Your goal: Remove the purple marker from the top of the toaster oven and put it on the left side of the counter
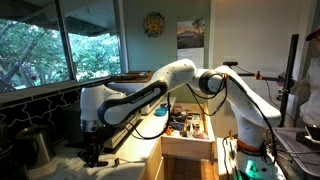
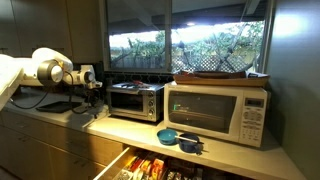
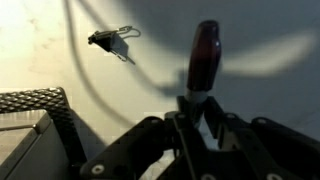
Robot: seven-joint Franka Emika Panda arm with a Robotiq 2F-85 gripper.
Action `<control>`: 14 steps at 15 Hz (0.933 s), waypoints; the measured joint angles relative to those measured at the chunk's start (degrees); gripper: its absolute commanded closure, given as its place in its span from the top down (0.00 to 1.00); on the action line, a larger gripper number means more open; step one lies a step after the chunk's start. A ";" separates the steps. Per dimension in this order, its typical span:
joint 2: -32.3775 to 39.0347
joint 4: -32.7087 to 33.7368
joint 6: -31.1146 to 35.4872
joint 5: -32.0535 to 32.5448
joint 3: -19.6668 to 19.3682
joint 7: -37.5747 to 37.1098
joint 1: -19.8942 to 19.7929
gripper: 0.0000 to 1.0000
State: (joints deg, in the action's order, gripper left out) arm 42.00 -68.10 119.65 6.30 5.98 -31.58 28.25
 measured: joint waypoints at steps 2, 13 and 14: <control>0.03 0.20 0.00 0.22 -0.34 -0.55 0.11 0.06; 11.06 14.27 -3.47 7.78 -7.11 -7.97 8.59 0.69; 10.88 14.61 -3.51 8.17 -7.66 -8.86 9.01 0.76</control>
State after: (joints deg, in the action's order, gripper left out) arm 52.88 -53.49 116.14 14.46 -1.69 -40.43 37.26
